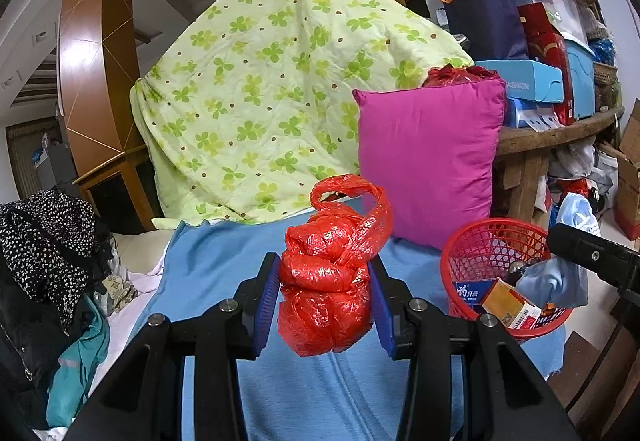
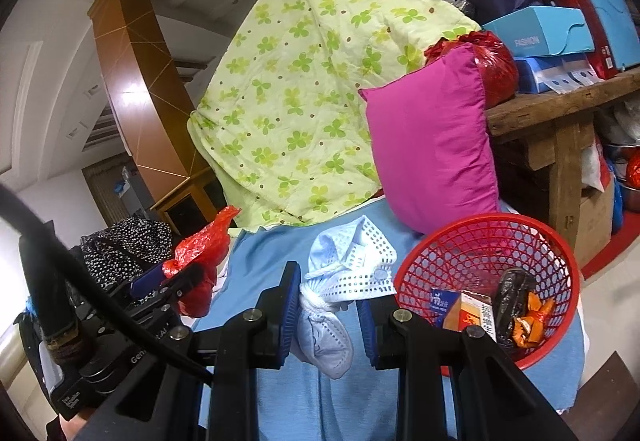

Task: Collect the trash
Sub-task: 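Hold the red bag in the left gripper and the mask in the right beside the basket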

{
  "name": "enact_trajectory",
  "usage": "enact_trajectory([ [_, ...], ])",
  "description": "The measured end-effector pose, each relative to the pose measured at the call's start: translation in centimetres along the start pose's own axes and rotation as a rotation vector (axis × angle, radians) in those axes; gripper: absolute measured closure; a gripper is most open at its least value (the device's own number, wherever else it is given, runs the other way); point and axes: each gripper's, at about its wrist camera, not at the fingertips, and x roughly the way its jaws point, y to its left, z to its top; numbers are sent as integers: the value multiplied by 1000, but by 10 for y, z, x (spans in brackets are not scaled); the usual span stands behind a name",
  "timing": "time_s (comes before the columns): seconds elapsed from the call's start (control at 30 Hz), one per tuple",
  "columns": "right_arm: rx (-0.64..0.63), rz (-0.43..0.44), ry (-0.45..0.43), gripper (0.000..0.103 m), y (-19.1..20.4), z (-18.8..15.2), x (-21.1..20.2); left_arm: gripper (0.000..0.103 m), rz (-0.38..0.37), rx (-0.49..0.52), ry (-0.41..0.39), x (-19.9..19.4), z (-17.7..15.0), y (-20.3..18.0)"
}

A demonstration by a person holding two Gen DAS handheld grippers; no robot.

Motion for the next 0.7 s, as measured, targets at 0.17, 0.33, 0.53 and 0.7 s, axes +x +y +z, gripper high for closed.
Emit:
enact_trajectory([
  [0.17,14,-7,-1,74,-9,1,-2,58,-7,7,4,3,1,-7],
  [0.33,26,-15,-2,74,-16,2,-3,58,-13,13,5,4,1,-14],
  [0.53,35,-24,-5,74,-22,1,-5,58,-20,14,7,6,1,-19],
  [0.7,35,-31,-3,74,-23,-1,-7,58,-25,12,10,8,1,-22],
])
